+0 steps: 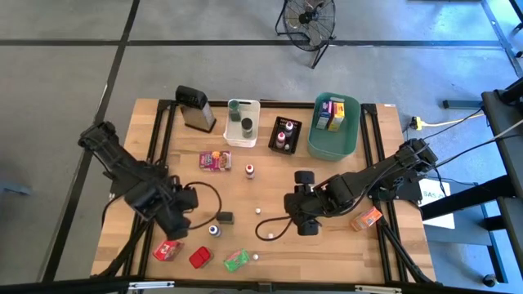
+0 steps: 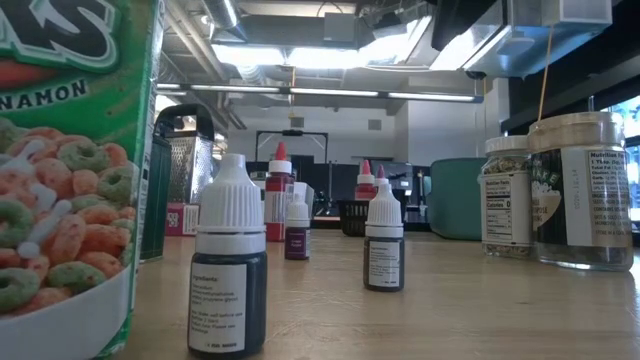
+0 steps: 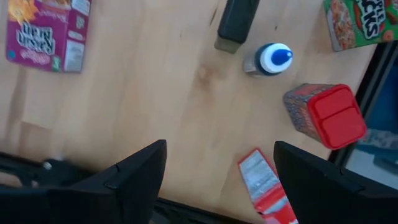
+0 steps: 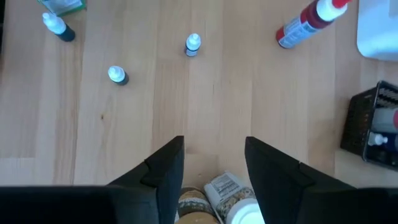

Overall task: Pick & Place Kitchen Items
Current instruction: Put the red cereal box into the green bin

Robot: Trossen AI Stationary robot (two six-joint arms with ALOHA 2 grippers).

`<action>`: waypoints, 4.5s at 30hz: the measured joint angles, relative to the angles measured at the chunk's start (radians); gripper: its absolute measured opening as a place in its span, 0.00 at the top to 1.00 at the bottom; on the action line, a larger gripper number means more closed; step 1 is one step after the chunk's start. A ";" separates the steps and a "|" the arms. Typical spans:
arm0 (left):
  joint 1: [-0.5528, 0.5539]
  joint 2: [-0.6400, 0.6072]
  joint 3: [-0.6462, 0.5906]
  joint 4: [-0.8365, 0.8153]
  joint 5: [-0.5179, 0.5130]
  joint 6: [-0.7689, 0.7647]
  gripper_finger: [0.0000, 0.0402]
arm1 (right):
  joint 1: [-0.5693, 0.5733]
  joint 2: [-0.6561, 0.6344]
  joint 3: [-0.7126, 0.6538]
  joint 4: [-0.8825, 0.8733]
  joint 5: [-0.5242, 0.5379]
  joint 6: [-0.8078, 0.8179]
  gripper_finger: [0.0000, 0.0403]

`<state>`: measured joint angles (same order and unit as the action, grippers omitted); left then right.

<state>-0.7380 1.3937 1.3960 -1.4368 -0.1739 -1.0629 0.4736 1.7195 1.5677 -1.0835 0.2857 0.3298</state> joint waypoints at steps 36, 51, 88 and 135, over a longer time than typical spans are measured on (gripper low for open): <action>-0.273 0.210 0.000 0.196 0.221 -0.821 0.27 | -0.082 0.000 0.000 0.153 0.001 -0.369 0.57; -0.370 0.212 0.000 0.193 0.194 -1.000 0.27 | -0.128 0.000 0.000 0.153 -0.002 -0.379 0.57; -0.389 0.302 0.000 0.182 0.174 -0.940 0.27 | -0.128 0.000 0.000 0.169 -0.062 -0.417 0.57; -0.385 0.312 -0.066 0.245 0.194 -0.940 0.43 | -0.127 0.000 0.000 0.186 -0.062 -0.424 0.57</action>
<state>-1.1233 1.7061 1.3300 -1.1923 0.0198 -2.0026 0.3462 1.7195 1.5677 -0.8979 0.2237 -0.0939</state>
